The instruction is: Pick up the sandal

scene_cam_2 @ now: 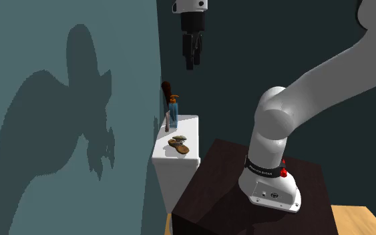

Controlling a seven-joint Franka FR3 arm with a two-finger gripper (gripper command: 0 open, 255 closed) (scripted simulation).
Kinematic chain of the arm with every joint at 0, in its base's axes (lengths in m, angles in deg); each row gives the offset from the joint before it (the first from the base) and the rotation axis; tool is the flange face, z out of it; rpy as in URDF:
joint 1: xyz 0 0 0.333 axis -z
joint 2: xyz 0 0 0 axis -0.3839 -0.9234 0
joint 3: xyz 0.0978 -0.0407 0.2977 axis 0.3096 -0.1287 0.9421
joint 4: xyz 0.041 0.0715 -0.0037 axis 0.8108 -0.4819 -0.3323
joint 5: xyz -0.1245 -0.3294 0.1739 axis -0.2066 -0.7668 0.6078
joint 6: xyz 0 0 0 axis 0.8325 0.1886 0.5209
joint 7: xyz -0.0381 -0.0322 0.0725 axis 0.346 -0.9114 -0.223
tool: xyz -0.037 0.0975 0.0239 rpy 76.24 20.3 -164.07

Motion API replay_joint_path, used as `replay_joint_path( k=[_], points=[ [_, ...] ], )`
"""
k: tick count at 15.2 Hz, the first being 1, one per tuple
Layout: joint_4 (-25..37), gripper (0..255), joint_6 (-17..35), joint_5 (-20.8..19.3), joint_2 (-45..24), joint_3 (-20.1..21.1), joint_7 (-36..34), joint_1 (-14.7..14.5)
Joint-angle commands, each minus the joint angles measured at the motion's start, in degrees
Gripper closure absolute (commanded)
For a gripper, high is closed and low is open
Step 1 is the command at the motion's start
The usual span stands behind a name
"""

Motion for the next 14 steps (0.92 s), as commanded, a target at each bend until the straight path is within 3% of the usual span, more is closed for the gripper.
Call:
replay_joint_path(
  k=[1, 14],
  points=[
    [0.0, 0, 0.0, 0.0, 0.0, 0.0, 0.0, 0.0],
    [-12.09, 0, 23.44, -3.6, -14.3, -5.79, 6.26, 2.31]
  ],
)
